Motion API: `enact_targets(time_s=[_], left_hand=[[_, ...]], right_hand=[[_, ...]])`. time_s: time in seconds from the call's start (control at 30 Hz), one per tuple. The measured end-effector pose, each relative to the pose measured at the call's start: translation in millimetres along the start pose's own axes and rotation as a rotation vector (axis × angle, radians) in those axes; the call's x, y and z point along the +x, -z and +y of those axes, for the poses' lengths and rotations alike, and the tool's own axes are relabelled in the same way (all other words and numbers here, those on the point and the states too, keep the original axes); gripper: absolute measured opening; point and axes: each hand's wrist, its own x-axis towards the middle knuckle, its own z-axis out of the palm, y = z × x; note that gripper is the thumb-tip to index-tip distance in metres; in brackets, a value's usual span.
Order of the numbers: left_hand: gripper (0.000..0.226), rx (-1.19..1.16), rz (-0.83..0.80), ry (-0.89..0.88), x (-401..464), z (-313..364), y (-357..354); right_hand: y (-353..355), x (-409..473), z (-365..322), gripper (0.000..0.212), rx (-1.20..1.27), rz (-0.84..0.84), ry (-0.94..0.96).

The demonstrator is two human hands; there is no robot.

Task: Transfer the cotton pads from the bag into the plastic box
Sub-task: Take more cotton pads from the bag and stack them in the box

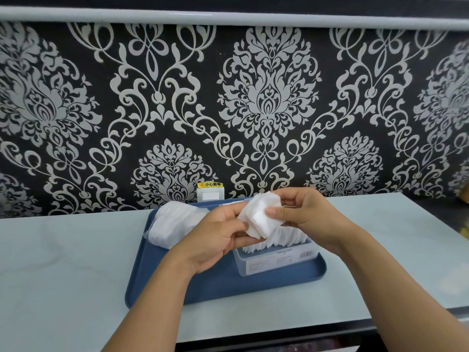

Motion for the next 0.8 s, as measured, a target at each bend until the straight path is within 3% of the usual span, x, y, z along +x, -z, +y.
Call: enact_targets(time_s=[0.53, 0.67, 0.8], left_hand=[[0.039, -0.245, -0.088, 0.024, -4, 6, 3], [0.038, -0.242, -0.066, 0.036, -3, 5, 4], [0.037, -0.218, 0.001, 0.046, 1, 2, 6]], right_hand=[[7, 2, 7, 0.028, 0.231, 0.053, 0.007], [7, 2, 5, 0.021, 0.285, 0.031, 0.057], [14, -2, -4, 0.032, 0.354, -0.008, 0.126]])
